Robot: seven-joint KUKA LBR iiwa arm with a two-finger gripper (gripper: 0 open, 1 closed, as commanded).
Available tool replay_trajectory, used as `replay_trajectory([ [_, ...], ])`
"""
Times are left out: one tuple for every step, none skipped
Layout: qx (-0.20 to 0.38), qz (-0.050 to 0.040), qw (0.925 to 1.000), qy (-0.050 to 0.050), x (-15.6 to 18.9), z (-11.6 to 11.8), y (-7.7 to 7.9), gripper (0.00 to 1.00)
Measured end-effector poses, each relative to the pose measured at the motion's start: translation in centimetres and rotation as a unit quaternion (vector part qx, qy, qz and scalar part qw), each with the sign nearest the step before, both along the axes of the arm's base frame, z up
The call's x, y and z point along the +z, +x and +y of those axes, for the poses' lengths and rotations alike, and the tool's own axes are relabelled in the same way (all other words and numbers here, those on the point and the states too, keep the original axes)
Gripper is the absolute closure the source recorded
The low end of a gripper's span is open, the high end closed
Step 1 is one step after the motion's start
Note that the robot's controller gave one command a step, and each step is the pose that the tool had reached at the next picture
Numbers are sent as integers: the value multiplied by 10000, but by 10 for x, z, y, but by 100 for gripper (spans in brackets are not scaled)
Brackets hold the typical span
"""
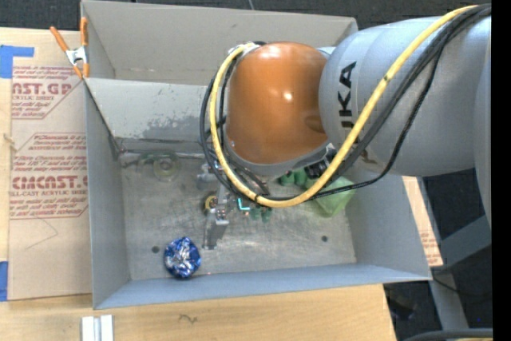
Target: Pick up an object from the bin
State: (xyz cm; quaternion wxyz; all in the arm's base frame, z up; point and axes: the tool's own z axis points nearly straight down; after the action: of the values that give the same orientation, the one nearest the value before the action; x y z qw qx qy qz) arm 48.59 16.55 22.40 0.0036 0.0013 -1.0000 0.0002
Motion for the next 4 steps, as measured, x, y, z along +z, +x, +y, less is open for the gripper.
replay_trajectory([
  [1479,-8,9890,5,-109,-3,3,0],
  [2552,-111,9668,14,-151,28,3,0],
  [2544,-65,9671,12,-151,27,1,100],
  [3747,-71,9271,17,-27,12,6,100],
])
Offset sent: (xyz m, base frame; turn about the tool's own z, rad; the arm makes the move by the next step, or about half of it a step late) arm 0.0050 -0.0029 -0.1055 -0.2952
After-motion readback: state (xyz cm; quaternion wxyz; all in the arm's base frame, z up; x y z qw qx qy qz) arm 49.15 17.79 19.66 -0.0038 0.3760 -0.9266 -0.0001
